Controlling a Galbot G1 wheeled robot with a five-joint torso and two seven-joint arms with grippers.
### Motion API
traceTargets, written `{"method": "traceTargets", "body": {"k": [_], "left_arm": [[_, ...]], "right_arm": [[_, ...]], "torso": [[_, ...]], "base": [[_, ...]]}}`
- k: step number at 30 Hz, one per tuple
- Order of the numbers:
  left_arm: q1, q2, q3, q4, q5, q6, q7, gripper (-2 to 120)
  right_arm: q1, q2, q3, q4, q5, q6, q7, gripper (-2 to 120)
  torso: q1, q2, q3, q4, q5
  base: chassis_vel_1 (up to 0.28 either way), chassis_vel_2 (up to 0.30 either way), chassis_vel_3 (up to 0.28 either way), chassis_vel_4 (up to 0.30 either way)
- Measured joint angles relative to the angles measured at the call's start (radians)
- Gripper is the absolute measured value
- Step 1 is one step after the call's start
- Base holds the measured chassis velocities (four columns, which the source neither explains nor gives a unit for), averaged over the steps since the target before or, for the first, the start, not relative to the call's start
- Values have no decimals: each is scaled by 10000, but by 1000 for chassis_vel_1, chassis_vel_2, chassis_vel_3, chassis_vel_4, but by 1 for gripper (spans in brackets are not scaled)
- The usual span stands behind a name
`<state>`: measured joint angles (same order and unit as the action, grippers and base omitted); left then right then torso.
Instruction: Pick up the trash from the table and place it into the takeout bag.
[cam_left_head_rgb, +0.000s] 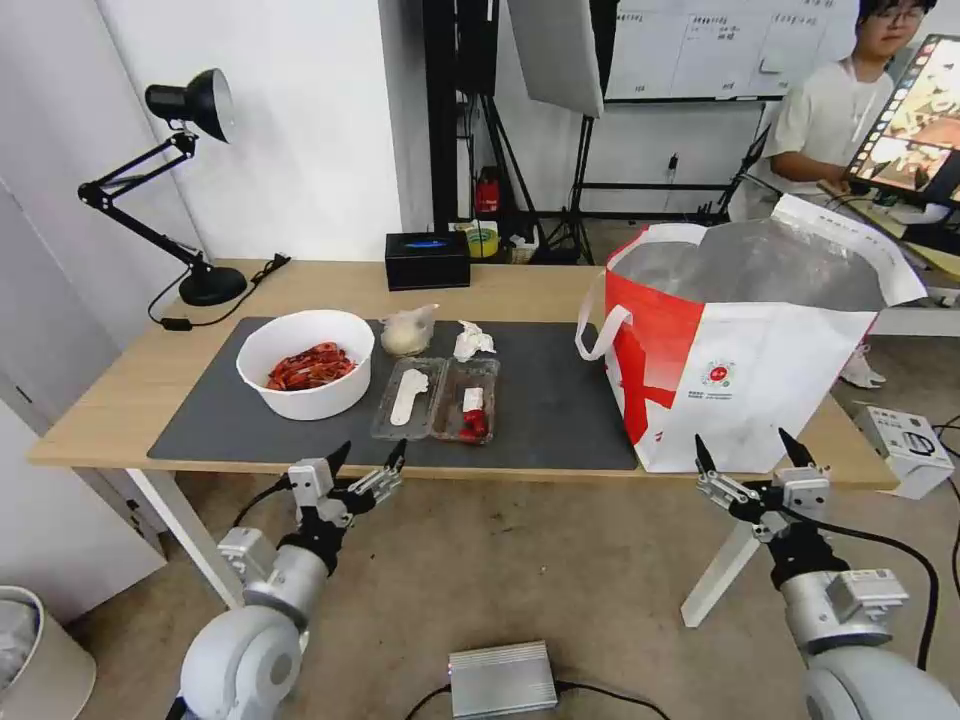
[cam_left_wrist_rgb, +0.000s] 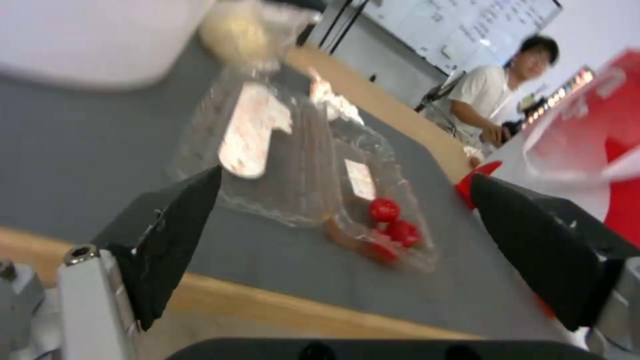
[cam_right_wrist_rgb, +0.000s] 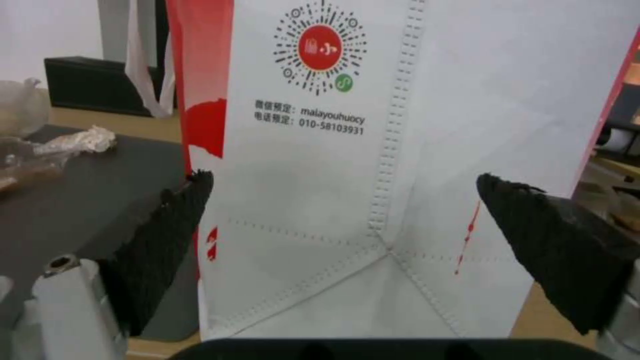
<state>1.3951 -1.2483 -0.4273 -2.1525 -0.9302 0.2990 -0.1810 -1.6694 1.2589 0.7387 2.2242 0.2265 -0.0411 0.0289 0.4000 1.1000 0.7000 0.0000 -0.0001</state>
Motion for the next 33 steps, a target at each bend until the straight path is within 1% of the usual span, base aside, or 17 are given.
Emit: {"method": "traceTargets", "body": {"k": [1, 2, 3, 4, 5, 7, 8, 9, 10, 12, 13, 15, 18, 24, 29, 33], "left_arm": [[-150, 20, 70, -35, -441, 139, -366, 100], [-397, 38, 180, -82, -1132, 359, -951, 100], [-707, 35, 334, -125, -1911, 616, -1712, 100], [-993, -5, 454, -128, -2447, 777, -2327, 100], [-993, -5, 454, -128, -2447, 777, -2327, 100], [-1554, -210, 686, -35, -3262, 893, -3497, 100], [-1709, -294, 743, 12, -3462, 904, -3862, 100], [-1709, -294, 743, 12, -3462, 904, -3862, 100], [-1931, -411, 822, 87, -3712, 911, -4340, 100], [-2164, -554, 911, 174, -3896, 912, -4804, 100], [-2164, -554, 911, 174, -3896, 912, -4804, 100], [-2412, -701, 964, 350, -4008, 899, -5186, 100], [-2457, -784, 961, 495, -4020, 871, -5301, 100], [-2594, -1093, 1005, 758, -4080, 769, -5419, 100], [-2668, -1147, 1134, 891, -4028, 725, -5447, 100], [-2707, -1177, 1335, 1049, -3754, 511, -5462, 100]], "right_arm": [[-6, 6, -3, 0, -12, -3, 0, 100], [-15, 14, -5, 1, -34, -5, 0, 100], [-20, 20, -4, 1, -60, -6, 0, 100], [-25, 27, 3, 1, -71, -8, 0, 100], [-25, 27, 3, 1, -71, -8, 0, 100], [-36, 46, 27, -2, -84, -10, 4, 100], [-40, 51, 35, -11, -87, -12, 5, 100], [-40, 51, 35, -11, -87, -12, 5, 100], [-55, 56, 47, -29, -95, -12, 8, 100], [-70, 57, 54, -56, -108, -14, 11, 100], [-70, 57, 54, -56, -108, -14, 11, 100], [-74, 54, 60, -93, -117, -15, 21, 100], [-59, 51, 49, -157, -125, -19, 38, 100], [-23, 151, -96, -278, -284, -26, 71, 100], [-8, 176, -116, -297, -300, -26, 80, 100], [-22, 168, -112, -317, -300, -25, 93, 100]], "torso": [[0, 0, 0, 0, 1], [0, 0, 0, 0, 0], [0, 0, 0, 0, 0], [0, 0, 1, 0, 1], [0, 0, 1, 0, 1], [0, 0, 0, 0, 2], [0, 0, 0, -1, 1], [0, 0, 0, -1, 1], [1, 0, 0, -1, 1], [1, 0, 1, -1, 1], [1, 0, 1, -1, 1], [0, 0, 0, -1, 2], [0, 0, 1, 0, 1], [-1, 0, 0, 1, 1], [-1, 0, 0, 1, 2], [-1, 0, -1, 0, 2]], "base": [[0, 0, 0, 0], [0, 0, 0, 0], [0, 0, 0, 0], [0, 0, 0, 0], [0, 0, 0, 0], [0, 0, 0, 0], [0, 0, 0, 0], [0, 0, 0, 0], [0, 0, 0, 0], [0, 0, 0, 0], [0, 0, 0, 0], [0, 0, 0, 0], [0, 0, 0, 0], [0, 0, 0, 0], [0, 0, 0, 0], [0, 0, 0, 0]]}}
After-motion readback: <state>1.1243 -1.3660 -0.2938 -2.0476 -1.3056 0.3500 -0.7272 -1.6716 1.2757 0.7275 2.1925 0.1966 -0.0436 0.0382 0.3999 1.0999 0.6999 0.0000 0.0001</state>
